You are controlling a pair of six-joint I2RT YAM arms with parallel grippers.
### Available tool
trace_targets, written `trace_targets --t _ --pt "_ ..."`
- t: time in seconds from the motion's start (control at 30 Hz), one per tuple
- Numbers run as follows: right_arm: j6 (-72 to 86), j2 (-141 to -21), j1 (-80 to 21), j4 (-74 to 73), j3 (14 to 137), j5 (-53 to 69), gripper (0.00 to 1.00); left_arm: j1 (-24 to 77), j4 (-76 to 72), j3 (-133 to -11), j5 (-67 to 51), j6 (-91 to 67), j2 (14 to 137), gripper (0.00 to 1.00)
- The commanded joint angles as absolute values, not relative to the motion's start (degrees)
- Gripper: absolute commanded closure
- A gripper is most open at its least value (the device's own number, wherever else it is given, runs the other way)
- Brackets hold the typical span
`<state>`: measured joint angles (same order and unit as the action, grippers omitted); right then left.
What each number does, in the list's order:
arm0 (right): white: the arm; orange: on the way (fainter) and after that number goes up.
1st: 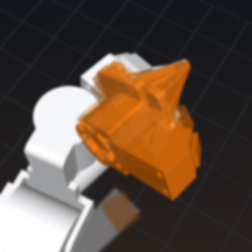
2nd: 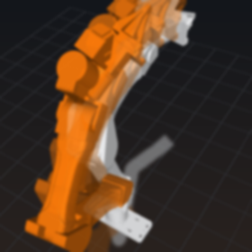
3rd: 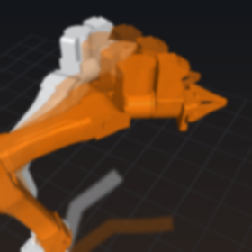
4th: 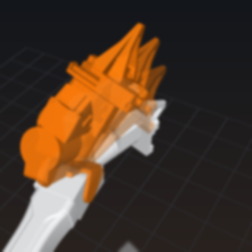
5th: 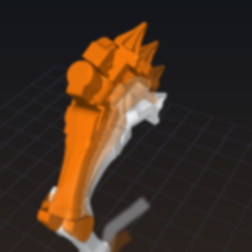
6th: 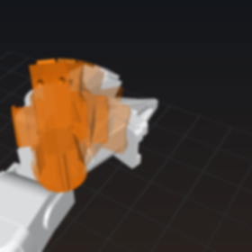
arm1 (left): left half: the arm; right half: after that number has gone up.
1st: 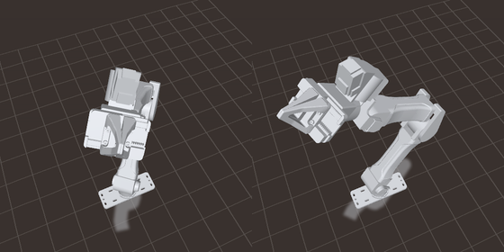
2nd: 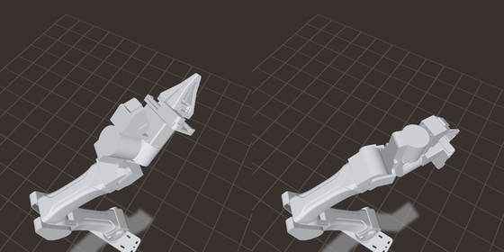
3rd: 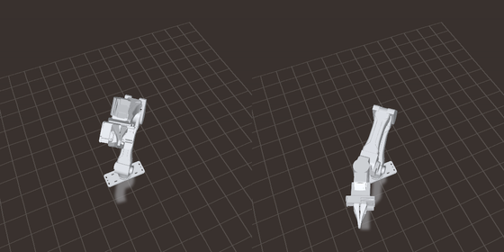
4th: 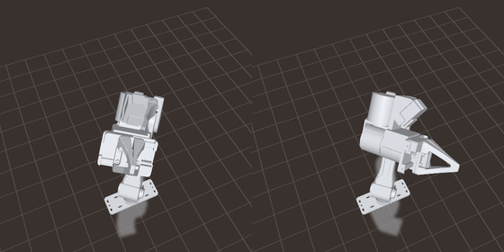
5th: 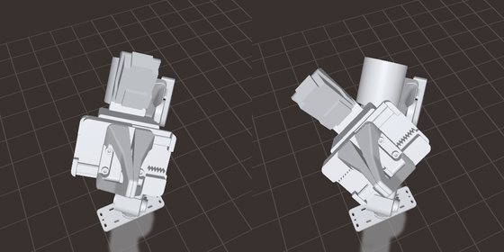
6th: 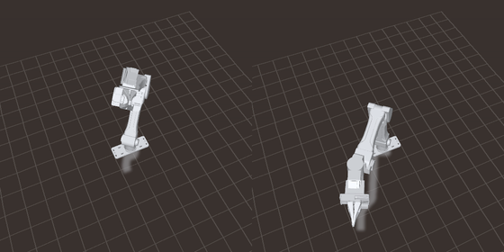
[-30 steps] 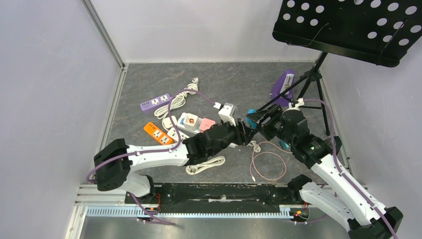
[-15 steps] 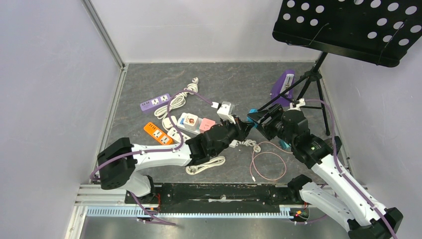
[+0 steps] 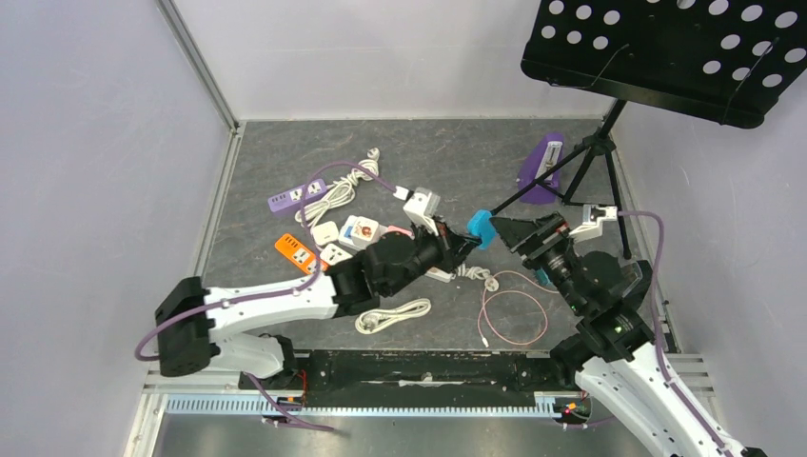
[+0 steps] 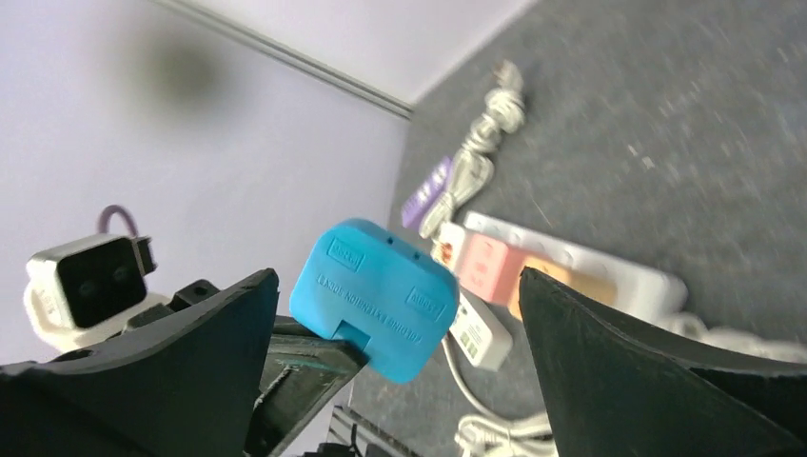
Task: Insert the plug
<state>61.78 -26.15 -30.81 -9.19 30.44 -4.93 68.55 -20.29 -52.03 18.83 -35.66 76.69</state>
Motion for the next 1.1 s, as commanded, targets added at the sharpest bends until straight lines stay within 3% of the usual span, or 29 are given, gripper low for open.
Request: trace_targets --t 0.0,0.2,0.4,0.77,0.97,1.07 --pt "49.26 -24.73 -31.0 4.76 31.7 -0.81 0.02 66.3 -12.75 -56.03 12.52 -38.42 68.36 0.98" --pt "42.83 -30.01 -30.93 10.49 37.17 16.55 0.02 58.2 -8.63 -57.66 -4.0 -42.89 61.62 0.98" --pt "50.94 -34.68 -30.89 29.69 35.76 24.45 0.14 49.75 -14.51 -59.61 -20.96 -49.69 61.74 0.98" --pt "53.71 -43.55 -30.94 37.97 38.98 24.79 0.25 45.29 -25.87 -58.27 -32.76 -62.08 62.39 0.98" --pt "54.45 -45.99 -30.93 38.69 41.43 24.92 0.41 45.09 -25.36 -57.13 -32.65 -61.97 61.78 0.98" --pt "54.64 -46.48 -30.93 37.86 41.82 25.25 0.57 44.74 -23.84 -57.13 -32.48 -61.1 61.45 0.98"
